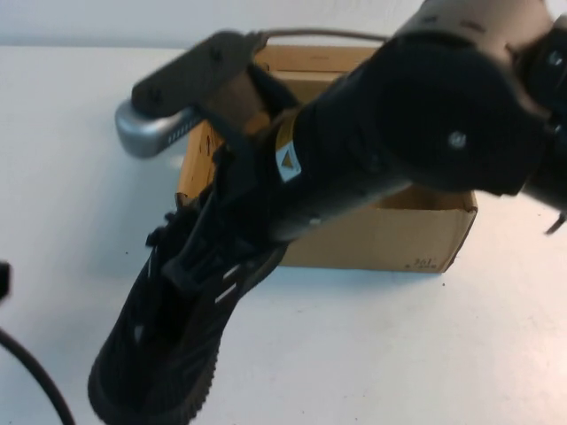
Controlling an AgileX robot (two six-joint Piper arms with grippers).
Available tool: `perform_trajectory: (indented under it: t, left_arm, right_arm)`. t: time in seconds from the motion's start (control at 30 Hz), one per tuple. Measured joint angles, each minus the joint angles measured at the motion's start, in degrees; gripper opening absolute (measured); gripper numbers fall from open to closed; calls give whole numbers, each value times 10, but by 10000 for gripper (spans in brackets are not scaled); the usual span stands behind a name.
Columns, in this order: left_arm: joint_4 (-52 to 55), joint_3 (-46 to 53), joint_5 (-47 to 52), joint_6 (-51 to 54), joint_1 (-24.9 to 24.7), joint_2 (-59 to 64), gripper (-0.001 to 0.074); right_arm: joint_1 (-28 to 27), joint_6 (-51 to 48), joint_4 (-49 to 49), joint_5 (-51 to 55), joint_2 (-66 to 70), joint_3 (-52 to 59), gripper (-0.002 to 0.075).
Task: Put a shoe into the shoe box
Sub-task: Hand over the shoe
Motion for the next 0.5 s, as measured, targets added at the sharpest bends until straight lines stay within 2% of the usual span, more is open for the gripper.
perform_trajectory:
  t: [0.1,0.3,0.5]
  left_arm:
    - [-50,0,28,55,0,0,663]
    - [-151,0,38,163,0,0,669]
    - [-185,0,38,254,0,0,670]
  right_arm:
    - [0,34,-30,18,0,-27,2]
    - [-4,57,-58,46,13,-86,2]
    - [-25,58,-58,77,48,-127,2]
